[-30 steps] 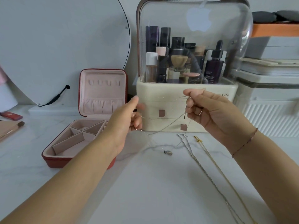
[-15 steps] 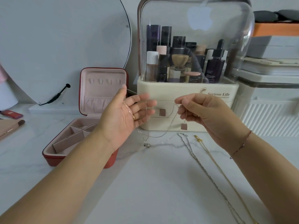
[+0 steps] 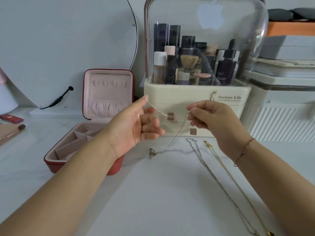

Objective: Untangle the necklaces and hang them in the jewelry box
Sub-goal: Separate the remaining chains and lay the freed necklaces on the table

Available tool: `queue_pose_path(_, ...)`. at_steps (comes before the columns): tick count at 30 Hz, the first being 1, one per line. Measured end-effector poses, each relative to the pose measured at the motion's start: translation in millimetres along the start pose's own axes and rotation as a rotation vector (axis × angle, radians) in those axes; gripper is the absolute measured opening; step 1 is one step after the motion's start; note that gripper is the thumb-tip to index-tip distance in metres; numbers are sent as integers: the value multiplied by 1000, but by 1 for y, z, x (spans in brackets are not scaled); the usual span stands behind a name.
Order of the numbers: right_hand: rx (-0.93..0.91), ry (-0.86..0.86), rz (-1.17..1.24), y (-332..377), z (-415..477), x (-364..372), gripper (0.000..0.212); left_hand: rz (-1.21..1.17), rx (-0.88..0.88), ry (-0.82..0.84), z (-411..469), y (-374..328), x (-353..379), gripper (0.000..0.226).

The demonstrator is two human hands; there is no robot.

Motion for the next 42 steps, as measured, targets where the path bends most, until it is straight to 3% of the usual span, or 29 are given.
queue_pose_path(5, -91, -69, 133, 8, 0, -10, 15, -116, 153, 101, -4, -17, 3, 39)
queue_pose_path(10, -170, -101, 211, 14, -2, -18, 15, -102, 144, 150, -5, -19, 2, 40)
queue_pose_path(17, -110, 150, 479, 22, -2, -23, 15, 129, -51, 301, -7, -8, -3, 43)
queue_pose_path(25, -130, 428, 229, 22, -12, 0, 16, 588, -81, 362, -10, 9, -1, 26)
queue_pose_path(30, -106, 514, 147, 15, -15, 13, 20, 711, 93, 256, -5, 11, 2, 16)
queue_pose_path(34, -93, 520, 133, 13, -16, 18, 19, 648, 201, 225, -3, 10, 7, 22)
queue_pose_path(37, -99, 490, 99, 12, -16, 19, 15, 399, 177, 259, -5, 9, 13, 36)
queue_pose_path(42, -90, 456, 51, 9, -15, 20, 9, 275, 123, 354, -8, 10, 17, 28)
Point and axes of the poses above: each hand's wrist, its own z-axis towards the middle knuckle, its own x-axis out of the palm, y = z × x, the point moved 4 cm from there along z, towards the middle knuckle, and after that the axes turned 15 degrees about x, right-handed, at the moved point
